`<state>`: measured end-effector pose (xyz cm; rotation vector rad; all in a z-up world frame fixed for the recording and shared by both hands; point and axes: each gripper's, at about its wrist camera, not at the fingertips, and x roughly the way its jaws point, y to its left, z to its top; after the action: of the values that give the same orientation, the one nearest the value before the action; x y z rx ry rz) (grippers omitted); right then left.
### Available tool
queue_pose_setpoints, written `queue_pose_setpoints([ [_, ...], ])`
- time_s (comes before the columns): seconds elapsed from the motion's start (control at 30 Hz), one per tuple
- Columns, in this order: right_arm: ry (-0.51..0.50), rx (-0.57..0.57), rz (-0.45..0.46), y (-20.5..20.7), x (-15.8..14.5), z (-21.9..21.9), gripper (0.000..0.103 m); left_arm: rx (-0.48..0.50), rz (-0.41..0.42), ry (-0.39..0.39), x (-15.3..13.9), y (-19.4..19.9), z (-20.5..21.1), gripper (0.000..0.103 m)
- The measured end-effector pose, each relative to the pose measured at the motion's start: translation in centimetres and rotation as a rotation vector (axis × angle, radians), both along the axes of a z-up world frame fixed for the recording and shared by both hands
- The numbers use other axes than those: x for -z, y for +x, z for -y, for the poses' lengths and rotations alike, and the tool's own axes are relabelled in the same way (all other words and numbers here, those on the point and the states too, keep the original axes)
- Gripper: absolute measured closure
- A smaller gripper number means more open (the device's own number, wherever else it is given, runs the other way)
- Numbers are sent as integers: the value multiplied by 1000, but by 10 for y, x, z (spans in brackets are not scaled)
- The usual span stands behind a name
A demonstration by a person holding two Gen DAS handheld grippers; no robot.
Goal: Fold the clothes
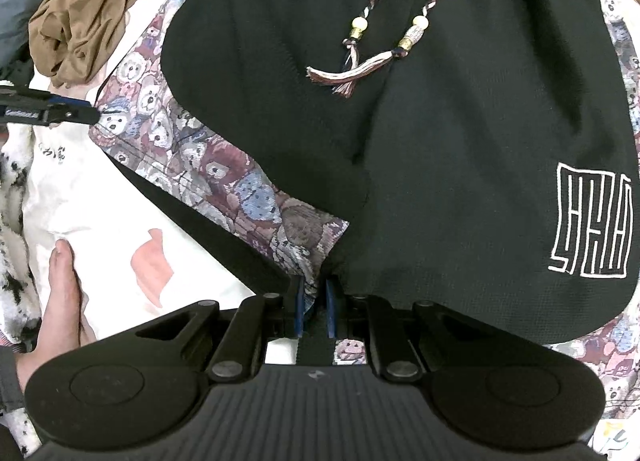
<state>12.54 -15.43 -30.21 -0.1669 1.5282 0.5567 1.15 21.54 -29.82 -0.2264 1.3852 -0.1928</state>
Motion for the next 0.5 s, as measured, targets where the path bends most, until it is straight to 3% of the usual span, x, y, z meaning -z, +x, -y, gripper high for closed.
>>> queue_pose_setpoints([
  [0.07, 10, -2, -4, -1, -1, 1, 91, 6, 5, -2, 0, 0, 1, 52],
  [0.1, 14, -1, -5, -1, -2, 2, 91, 7, 1, -8, 1, -3, 1, 69],
  [0.13, 17, 0, -6, 0, -2, 3, 91, 0, -4, -24, -1, -5, -1, 96],
  [0.2, 31, 3, -11, 1, -4, 4, 91, 7, -1, -77, -7, -8, -3, 96],
  [0.3, 47, 1, -27, 3, -6, 6, 91, 42, -3, -89, -21, -10, -7, 97],
  [0.5, 84, -18, -90, 5, -13, -2, 91, -16, -23, -123, -59, -21, -30, 98],
])
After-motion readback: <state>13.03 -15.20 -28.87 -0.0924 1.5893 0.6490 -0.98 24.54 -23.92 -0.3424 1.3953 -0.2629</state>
